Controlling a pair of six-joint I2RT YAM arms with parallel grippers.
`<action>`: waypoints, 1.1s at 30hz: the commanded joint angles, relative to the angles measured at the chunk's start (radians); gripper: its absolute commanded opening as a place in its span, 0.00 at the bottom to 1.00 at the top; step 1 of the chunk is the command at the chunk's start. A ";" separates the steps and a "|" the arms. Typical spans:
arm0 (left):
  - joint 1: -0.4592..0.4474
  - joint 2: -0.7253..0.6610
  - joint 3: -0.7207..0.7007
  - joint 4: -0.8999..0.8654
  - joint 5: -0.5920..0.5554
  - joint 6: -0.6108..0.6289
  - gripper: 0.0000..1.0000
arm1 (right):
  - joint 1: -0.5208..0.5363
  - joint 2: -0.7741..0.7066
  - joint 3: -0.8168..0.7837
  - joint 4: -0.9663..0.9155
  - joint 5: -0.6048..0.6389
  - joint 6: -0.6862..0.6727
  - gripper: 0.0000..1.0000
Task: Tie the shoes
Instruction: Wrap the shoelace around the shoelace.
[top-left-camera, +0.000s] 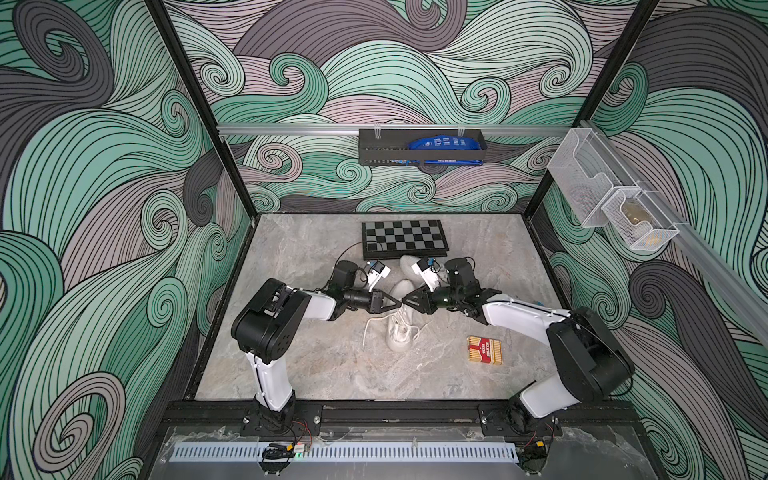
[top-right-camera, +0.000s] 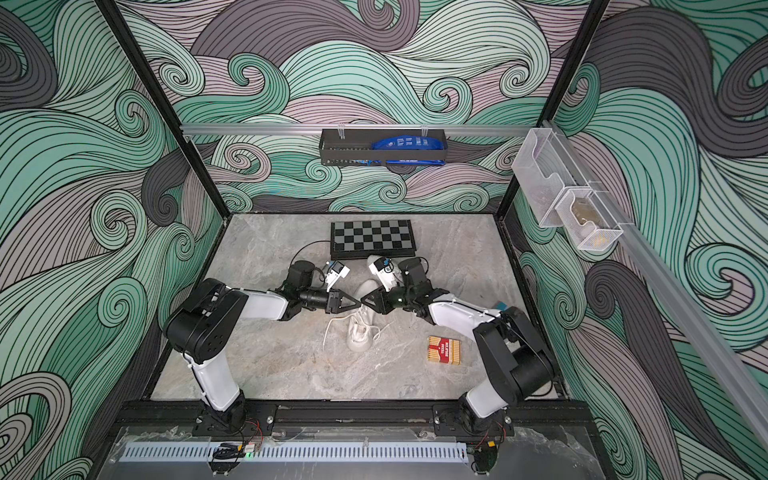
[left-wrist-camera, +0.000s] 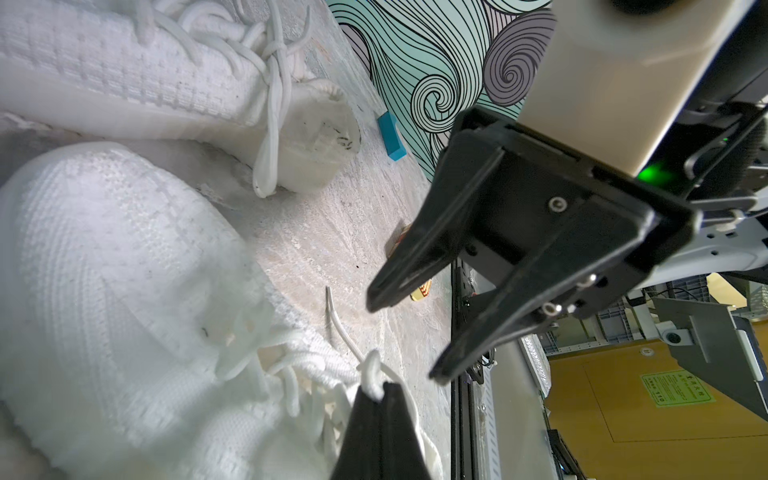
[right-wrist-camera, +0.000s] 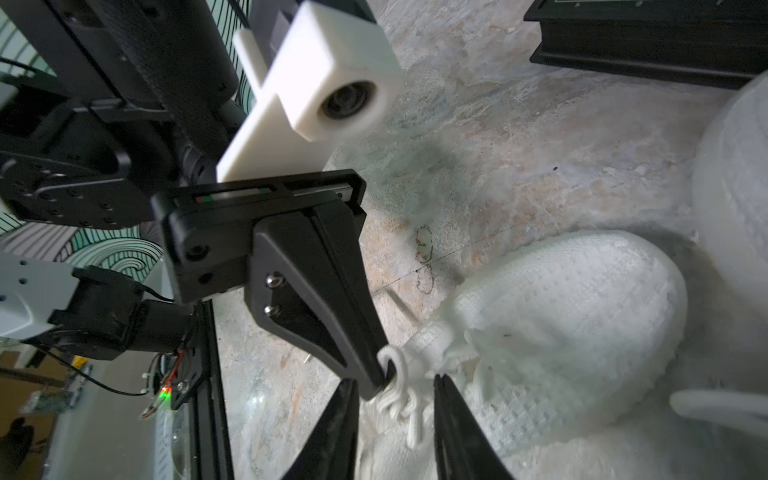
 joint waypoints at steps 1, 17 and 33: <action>-0.002 -0.042 -0.004 0.002 -0.011 0.017 0.00 | -0.003 -0.081 -0.074 0.024 -0.022 -0.026 0.43; 0.000 -0.070 -0.006 -0.033 -0.031 0.028 0.00 | 0.102 -0.083 -0.168 0.065 0.028 -0.160 0.35; 0.000 -0.079 0.003 -0.043 -0.034 0.026 0.00 | 0.115 -0.032 -0.164 0.067 0.088 -0.204 0.21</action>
